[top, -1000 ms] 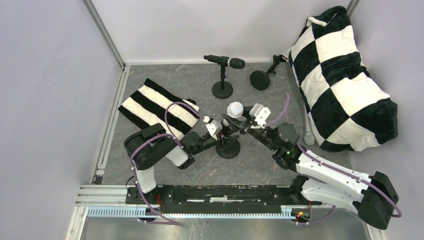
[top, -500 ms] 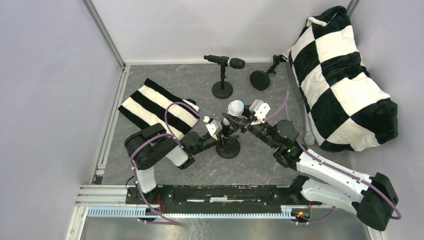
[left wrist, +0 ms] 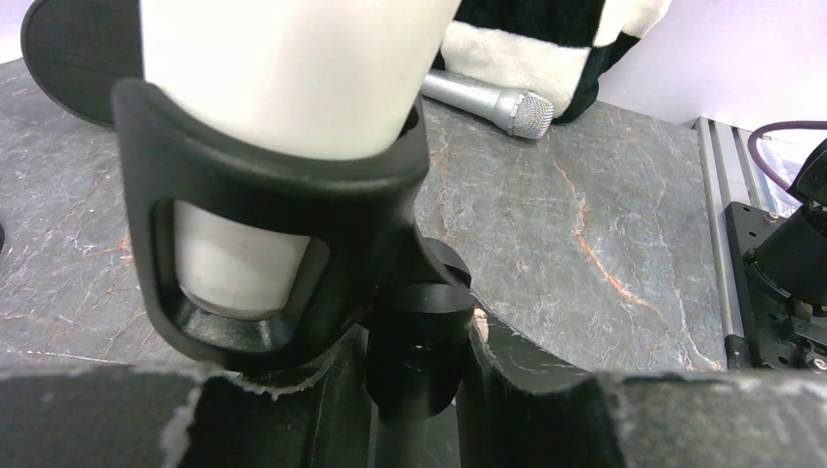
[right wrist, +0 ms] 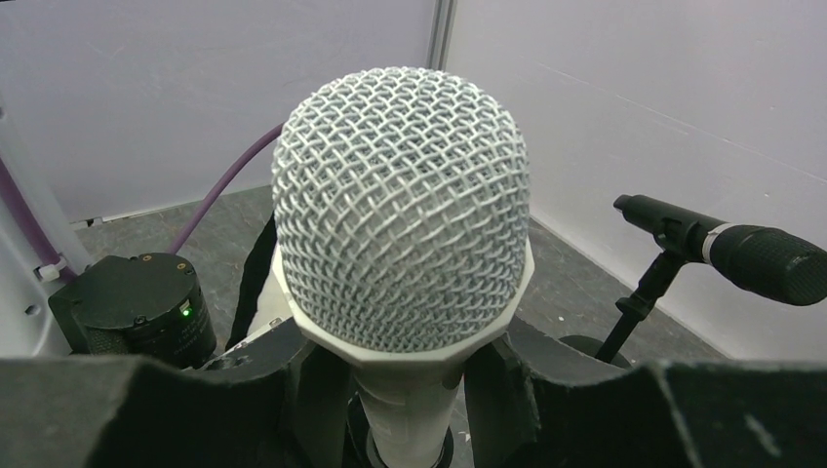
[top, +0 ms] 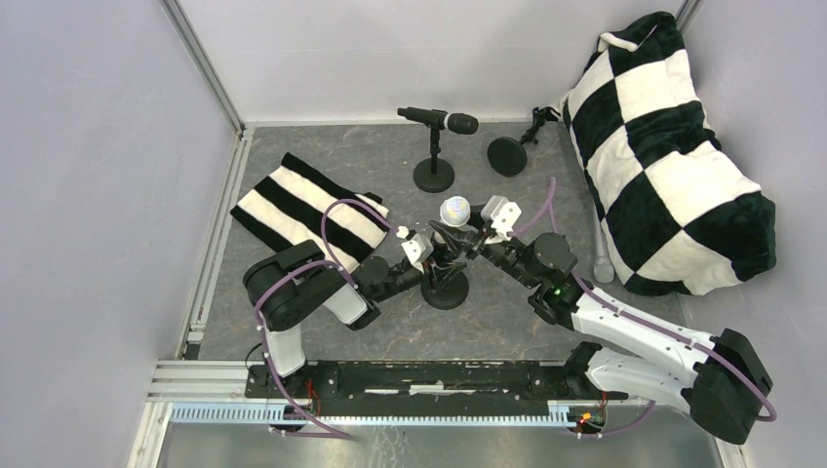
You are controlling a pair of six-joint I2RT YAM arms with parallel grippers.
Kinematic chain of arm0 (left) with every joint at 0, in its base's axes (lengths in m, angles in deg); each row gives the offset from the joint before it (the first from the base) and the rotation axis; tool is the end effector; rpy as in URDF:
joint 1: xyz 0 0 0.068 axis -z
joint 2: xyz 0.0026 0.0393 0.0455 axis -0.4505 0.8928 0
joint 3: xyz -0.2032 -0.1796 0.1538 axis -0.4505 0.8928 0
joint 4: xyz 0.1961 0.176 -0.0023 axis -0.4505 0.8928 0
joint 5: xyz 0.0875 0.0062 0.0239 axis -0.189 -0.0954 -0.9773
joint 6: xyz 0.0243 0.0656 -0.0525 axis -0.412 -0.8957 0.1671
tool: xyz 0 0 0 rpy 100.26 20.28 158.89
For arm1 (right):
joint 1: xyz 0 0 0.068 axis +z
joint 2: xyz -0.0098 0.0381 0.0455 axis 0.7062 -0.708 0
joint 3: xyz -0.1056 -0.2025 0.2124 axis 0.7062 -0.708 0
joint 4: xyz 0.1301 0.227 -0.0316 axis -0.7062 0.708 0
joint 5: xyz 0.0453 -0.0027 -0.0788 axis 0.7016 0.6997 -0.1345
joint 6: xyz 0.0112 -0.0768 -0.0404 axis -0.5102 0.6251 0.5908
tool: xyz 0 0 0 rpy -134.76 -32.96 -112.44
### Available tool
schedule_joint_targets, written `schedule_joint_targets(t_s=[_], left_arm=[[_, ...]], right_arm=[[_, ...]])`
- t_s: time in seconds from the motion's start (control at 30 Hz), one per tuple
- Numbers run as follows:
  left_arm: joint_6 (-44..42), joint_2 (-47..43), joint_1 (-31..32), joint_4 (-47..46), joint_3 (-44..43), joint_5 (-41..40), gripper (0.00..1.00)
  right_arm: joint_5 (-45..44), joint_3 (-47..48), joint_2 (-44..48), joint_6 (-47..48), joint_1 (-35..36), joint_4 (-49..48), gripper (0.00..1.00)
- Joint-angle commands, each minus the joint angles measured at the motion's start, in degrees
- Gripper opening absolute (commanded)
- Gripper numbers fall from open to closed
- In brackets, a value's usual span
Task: Attach the microphones to the stand
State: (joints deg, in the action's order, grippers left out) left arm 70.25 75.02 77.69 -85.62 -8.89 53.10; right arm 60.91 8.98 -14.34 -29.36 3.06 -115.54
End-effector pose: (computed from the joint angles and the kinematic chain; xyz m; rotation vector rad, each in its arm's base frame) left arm 0.2044 -0.2839 0.1920 0.7641 1.3301 -1.0284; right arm 0.1647 0.1980 0.3508 -0.7053 1.2028 0.7402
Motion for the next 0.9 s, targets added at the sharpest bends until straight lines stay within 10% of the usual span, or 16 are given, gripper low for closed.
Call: schedule_joint_targets(t_s=[0.0,0.87], left_arm=[[0.8,1.0,0.9,-11.9,-0.9,3.7,0.02],[1.8,0.9,0.8,-11.9,-0.2,0.4,0.02]], right_arm=[[1.3,-5.2,-6.0,0.6,-0.1,22.2,0.0],[1.3,-10.0,-8.6,1.9,-0.1,21.1,0.0]])
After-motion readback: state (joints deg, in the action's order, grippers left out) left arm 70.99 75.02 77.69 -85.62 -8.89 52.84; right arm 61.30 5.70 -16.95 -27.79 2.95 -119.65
